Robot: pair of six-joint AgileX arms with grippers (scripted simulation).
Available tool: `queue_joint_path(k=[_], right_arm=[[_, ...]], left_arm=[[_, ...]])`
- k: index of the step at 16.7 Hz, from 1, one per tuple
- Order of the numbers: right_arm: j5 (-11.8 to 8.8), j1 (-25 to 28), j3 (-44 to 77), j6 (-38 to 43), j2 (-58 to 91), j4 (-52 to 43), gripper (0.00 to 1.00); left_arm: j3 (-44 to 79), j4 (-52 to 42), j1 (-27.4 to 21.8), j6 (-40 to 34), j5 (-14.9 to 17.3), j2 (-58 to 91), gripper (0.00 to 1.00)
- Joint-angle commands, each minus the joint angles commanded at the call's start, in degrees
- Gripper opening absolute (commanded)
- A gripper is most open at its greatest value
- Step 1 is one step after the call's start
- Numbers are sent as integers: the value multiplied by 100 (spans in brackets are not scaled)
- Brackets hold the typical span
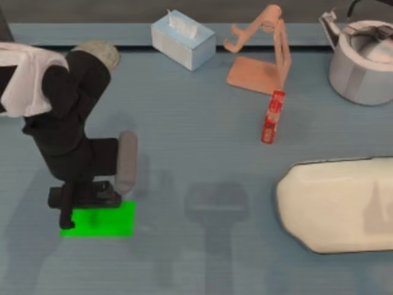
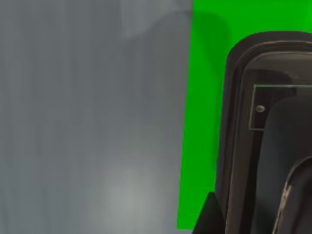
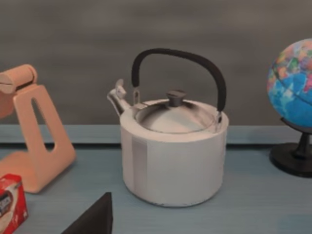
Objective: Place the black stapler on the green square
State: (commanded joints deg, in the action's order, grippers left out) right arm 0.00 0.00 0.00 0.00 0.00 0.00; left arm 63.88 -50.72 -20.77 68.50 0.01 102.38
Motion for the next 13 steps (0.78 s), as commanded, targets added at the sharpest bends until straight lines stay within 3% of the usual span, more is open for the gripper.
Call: queue_joint_path(k=[4, 8, 13], right_arm=[[0, 0, 0, 0, 0, 0, 100], [0, 0, 0, 0, 0, 0, 100], [0, 0, 0, 0, 0, 0, 100]], left_arm=[[-483, 753, -26, 12, 1, 299, 0], [-514, 794, -28, 14, 1, 320, 0], [-514, 794, -28, 14, 1, 320, 38]])
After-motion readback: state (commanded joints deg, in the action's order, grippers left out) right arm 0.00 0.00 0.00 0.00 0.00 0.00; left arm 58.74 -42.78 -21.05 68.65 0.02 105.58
